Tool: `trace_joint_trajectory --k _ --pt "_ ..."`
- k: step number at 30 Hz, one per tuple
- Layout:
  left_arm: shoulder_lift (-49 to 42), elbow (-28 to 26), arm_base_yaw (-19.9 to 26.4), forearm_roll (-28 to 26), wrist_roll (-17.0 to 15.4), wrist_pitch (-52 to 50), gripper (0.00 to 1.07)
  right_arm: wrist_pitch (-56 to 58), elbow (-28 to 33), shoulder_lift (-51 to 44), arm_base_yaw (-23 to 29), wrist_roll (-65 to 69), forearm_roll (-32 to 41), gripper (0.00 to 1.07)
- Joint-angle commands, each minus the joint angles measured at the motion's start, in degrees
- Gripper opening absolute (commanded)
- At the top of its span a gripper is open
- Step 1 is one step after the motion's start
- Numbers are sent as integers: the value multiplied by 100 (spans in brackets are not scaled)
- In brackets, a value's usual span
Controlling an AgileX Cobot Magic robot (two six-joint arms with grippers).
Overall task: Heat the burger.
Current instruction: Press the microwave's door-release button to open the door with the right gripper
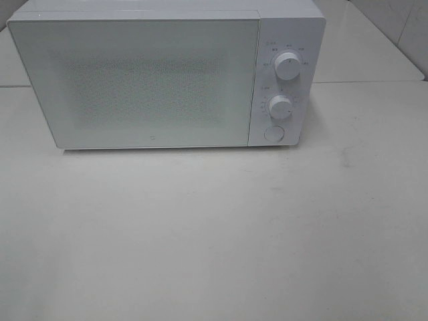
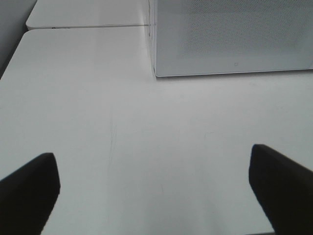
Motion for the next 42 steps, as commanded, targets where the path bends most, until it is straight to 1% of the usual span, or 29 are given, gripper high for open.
trace_joint_trajectory --k 1,9,14,15,19,20,27,28,32,33,35,36,39,40,42 --pt "-126 17 23 -34 0 -46 105 -286 -52 223 -40 17 6 74" --pt "-126 17 23 -34 0 -46 105 -1106 -52 951 -40 23 -23 74" --pt "-126 17 23 -34 0 -46 105 -2074 -23 1473 -40 23 -29 74" --pt "-126 17 23 -34 0 -46 105 -2074 -23 1473 -40 23 -29 74" --pt "-126 17 23 -34 0 -46 105 -2796 -23 2017 -40 17 -40 74" --pt "-126 17 23 -34 0 -46 105 -2796 -23 2017 -40 17 -40 74" --pt "-126 17 23 -34 0 -46 105 -3558 -23 3008 -40 23 -40 74" --pt "-126 17 23 -34 0 -46 105 -3558 -23 3008 -40 23 -40 74" --pt "-126 17 23 -34 0 -46 105 -4057 -23 3615 -40 23 -40 74" --pt "-126 17 23 -34 0 -46 105 -4057 -23 3615 -40 23 -40 74" --pt "-126 17 23 -34 0 -46 105 -4383 -23 4011 -40 23 -40 74" --pt "-126 17 23 -34 0 -46 105 -4383 -23 4011 -40 23 -40 74" --pt "-126 17 23 -34 0 -46 105 -4996 -23 4607 -40 23 -40 74" --pt "-126 17 23 -34 0 -46 105 -4996 -23 4607 -40 23 -40 74" --pt "-126 17 23 -34 0 -46 105 -5403 -23 4973 -40 23 -40 74"
